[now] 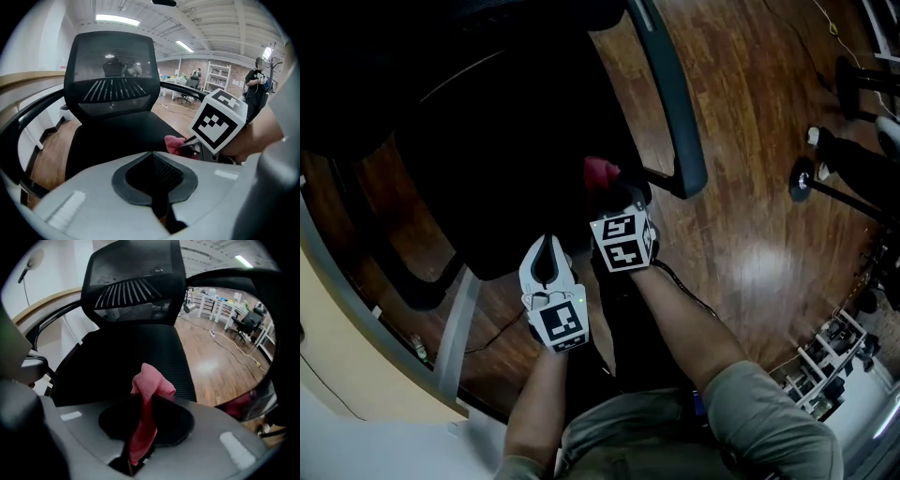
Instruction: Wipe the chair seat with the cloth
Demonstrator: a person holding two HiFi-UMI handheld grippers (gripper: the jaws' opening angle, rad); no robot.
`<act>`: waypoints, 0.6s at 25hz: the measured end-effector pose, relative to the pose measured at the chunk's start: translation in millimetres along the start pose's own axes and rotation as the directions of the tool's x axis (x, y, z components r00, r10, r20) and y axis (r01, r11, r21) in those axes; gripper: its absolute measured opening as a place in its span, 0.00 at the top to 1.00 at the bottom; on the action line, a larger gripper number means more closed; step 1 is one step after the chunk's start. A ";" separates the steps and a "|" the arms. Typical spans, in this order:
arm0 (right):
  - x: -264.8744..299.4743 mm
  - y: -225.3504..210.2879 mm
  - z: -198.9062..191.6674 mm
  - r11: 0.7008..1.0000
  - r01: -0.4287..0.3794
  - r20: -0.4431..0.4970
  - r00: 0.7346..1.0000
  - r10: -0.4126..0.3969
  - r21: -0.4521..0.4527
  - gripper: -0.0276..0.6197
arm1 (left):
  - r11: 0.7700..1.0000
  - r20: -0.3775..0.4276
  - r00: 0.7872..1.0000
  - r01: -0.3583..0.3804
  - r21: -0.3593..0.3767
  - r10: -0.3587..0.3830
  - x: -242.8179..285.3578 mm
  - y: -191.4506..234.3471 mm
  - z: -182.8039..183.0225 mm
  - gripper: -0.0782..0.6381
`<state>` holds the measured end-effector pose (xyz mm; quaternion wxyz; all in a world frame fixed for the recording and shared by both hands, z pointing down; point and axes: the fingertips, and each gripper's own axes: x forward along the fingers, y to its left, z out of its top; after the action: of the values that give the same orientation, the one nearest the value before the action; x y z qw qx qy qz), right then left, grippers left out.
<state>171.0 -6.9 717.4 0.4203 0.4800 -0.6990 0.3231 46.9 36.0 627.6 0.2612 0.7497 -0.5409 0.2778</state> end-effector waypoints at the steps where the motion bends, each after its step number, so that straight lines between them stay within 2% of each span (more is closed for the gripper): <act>1: -2.6 -12.1 -3.8 0.999 0.017 -0.003 1.000 -0.017 0.031 0.86 | 1.000 0.001 1.000 0.012 0.009 -0.012 3.4 -8.7 3.5 0.88; 6: -10.2 -56.7 -20.7 0.989 0.068 -0.010 0.998 -0.067 0.134 0.86 | 0.997 0.001 0.998 0.065 0.050 -0.065 17.3 -48.5 17.2 0.88; 10: -10.1 -60.3 -29.2 0.987 0.070 -0.007 0.998 -0.069 0.146 0.86 | 0.995 -0.005 0.997 0.076 0.057 -0.075 22.1 -63.3 12.5 0.88; 15: -6.5 -59.9 -31.3 0.988 0.079 -0.003 0.997 -0.079 0.131 0.86 | 0.997 -0.008 0.998 0.062 0.044 -0.062 22.3 -60.7 2.8 0.88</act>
<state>237.4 2.7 728.2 0.3997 0.5341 -0.6572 0.3508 111.2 36.1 635.7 0.2550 0.7708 -0.5102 0.2838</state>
